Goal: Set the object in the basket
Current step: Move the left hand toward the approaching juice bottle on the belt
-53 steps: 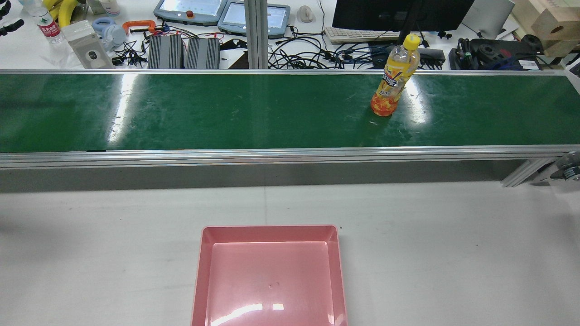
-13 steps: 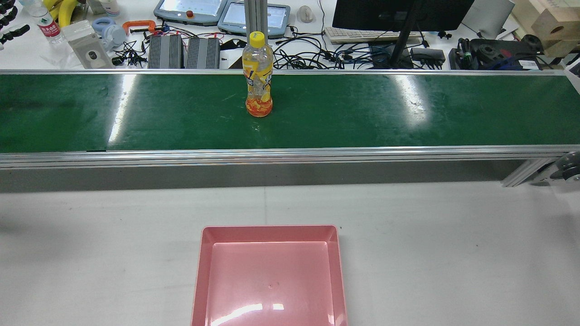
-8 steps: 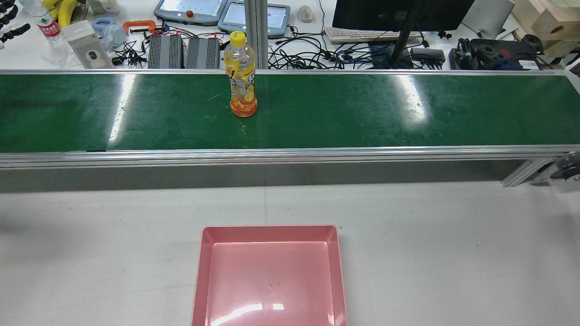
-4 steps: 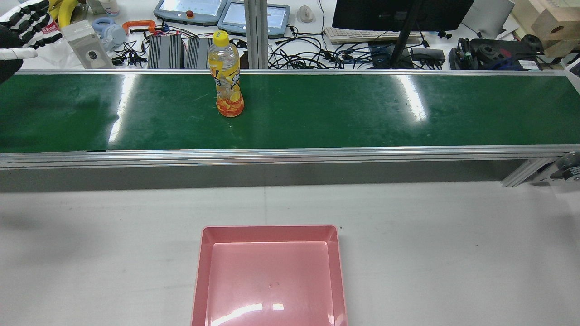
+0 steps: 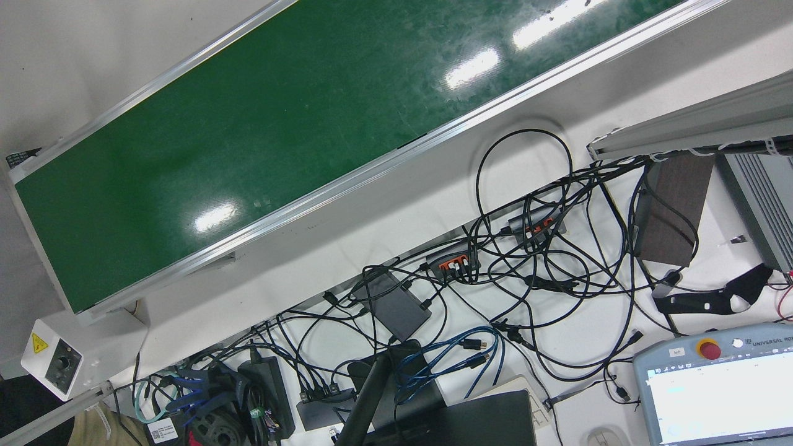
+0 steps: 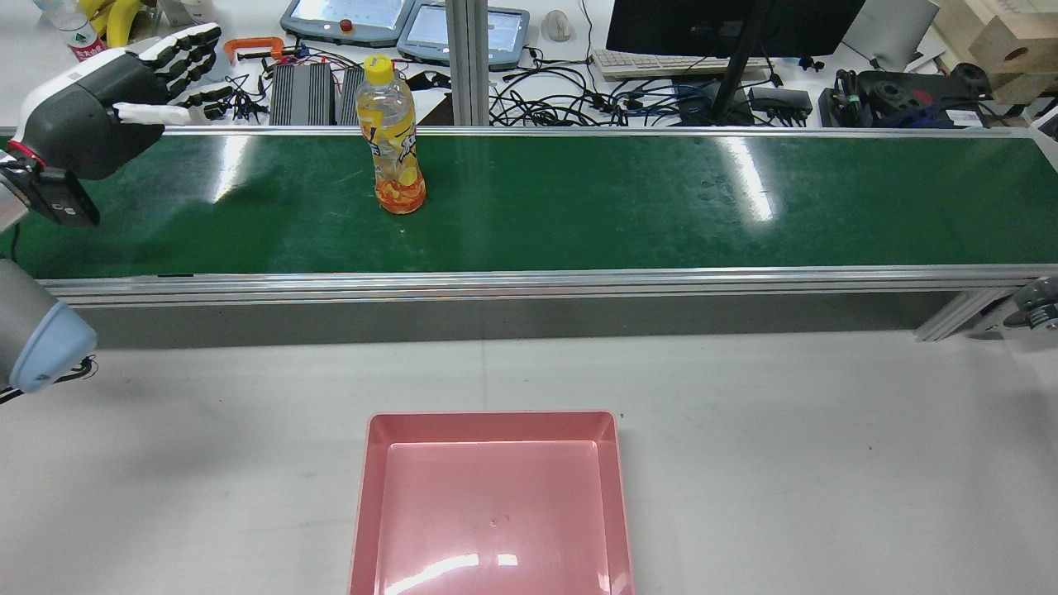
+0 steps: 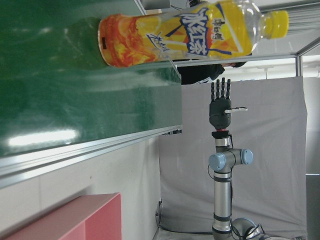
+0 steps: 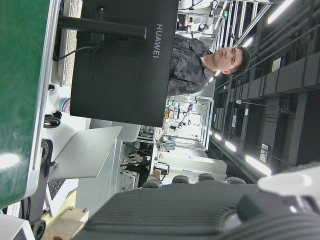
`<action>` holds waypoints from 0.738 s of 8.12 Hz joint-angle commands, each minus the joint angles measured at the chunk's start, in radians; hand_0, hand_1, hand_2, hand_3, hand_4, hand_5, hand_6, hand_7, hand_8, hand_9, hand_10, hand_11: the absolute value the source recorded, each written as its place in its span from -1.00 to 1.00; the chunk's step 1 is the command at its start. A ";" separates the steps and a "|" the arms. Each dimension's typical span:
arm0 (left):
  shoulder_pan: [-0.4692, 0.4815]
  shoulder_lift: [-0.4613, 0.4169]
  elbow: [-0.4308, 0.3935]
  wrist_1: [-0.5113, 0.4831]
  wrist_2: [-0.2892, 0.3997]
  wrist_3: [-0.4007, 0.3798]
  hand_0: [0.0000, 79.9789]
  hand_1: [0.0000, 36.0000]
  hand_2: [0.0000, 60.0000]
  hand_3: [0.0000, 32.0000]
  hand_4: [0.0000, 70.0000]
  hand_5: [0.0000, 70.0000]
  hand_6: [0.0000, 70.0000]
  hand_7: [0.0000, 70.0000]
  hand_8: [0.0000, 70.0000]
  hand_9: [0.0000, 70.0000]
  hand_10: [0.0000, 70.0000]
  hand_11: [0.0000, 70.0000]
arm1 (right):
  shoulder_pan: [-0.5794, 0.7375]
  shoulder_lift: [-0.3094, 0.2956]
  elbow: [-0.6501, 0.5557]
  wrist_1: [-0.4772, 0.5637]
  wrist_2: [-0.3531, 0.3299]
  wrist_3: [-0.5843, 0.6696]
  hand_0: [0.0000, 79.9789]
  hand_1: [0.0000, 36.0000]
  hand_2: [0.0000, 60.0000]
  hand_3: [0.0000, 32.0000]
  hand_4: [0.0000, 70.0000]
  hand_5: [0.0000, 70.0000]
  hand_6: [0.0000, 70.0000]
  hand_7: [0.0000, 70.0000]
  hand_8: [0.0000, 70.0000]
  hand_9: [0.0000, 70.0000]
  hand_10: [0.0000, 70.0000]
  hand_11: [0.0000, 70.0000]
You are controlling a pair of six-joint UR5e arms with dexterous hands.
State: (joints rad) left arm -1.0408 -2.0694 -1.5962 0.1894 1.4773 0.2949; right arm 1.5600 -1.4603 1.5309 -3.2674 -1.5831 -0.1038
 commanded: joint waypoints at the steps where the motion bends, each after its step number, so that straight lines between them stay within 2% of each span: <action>1: 0.019 -0.045 0.015 0.006 -0.072 0.021 0.15 -0.53 -1.00 -1.00 -1.00 -0.71 -1.00 -1.00 -1.00 -0.99 -0.77 -0.63 | 0.000 0.000 0.000 0.000 0.000 -0.001 -1.00 -1.00 -1.00 -1.00 -1.00 -1.00 -1.00 -1.00 -1.00 -1.00 -1.00 -1.00; 2: 0.022 -0.032 0.072 -0.165 -0.100 0.023 0.09 -0.57 -1.00 -1.00 -1.00 -0.73 -1.00 -1.00 -1.00 -1.00 -0.77 -0.63 | 0.000 0.000 0.000 0.000 0.000 -0.001 -1.00 -1.00 -1.00 -1.00 -1.00 -1.00 -1.00 -1.00 -1.00 -1.00 -1.00 -1.00; 3: 0.022 -0.018 0.105 -0.224 -0.101 0.023 0.10 -0.54 -1.00 -1.00 -1.00 -0.73 -1.00 -1.00 -1.00 -1.00 -0.77 -0.63 | 0.000 0.000 0.000 0.000 0.000 -0.001 -1.00 -1.00 -1.00 -1.00 -1.00 -1.00 -1.00 -1.00 -1.00 -1.00 -1.00 -1.00; 6: 0.019 0.055 0.104 -0.274 -0.095 0.023 0.14 -0.49 -1.00 -1.00 -1.00 -0.71 -1.00 -1.00 -1.00 -0.99 -0.77 -0.63 | 0.000 0.000 0.000 0.000 0.000 -0.001 -1.00 -1.00 -1.00 -1.00 -1.00 -1.00 -1.00 -1.00 -1.00 -1.00 -1.00 -1.00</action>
State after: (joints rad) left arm -1.0190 -2.0653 -1.4976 -0.0441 1.3781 0.3173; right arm 1.5601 -1.4604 1.5309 -3.2674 -1.5830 -0.1043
